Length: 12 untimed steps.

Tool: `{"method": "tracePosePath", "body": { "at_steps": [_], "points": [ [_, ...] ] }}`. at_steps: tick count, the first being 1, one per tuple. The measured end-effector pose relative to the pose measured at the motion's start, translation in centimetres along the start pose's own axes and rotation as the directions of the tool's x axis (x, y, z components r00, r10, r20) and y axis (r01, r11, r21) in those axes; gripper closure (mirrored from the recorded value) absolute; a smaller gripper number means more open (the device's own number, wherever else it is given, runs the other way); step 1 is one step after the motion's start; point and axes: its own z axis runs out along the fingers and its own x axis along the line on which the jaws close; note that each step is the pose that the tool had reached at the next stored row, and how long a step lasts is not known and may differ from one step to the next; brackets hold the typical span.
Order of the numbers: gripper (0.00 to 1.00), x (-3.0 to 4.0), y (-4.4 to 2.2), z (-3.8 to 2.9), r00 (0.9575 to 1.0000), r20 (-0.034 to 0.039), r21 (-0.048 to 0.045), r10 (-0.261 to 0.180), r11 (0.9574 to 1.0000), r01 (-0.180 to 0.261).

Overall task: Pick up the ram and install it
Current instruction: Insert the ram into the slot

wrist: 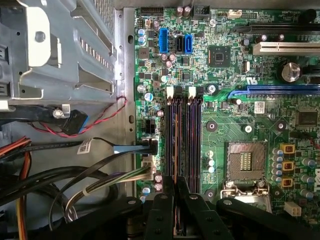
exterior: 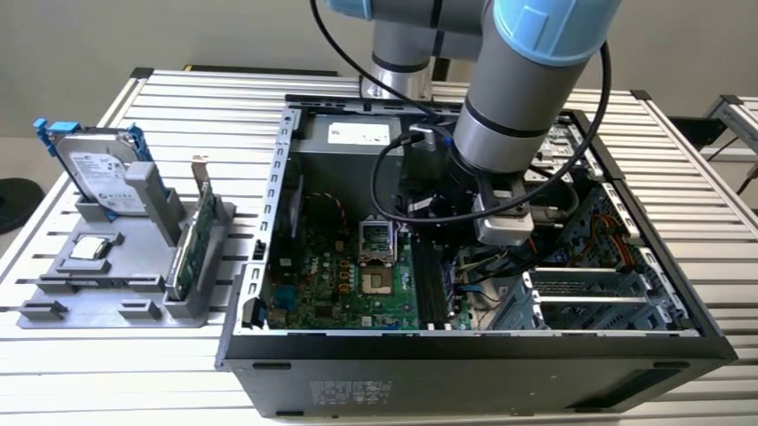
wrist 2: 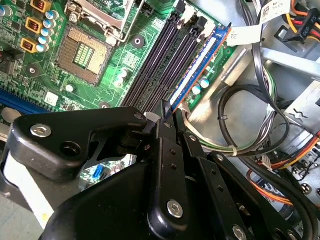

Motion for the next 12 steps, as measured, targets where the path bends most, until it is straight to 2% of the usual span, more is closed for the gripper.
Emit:
{"method": "tracePosePath", "body": {
  "at_steps": [12],
  "points": [
    [1.0,0.02,0.45,0.29,1.0,-0.0001,-0.0051,0.0,1.0,0.0]
  ]
}}
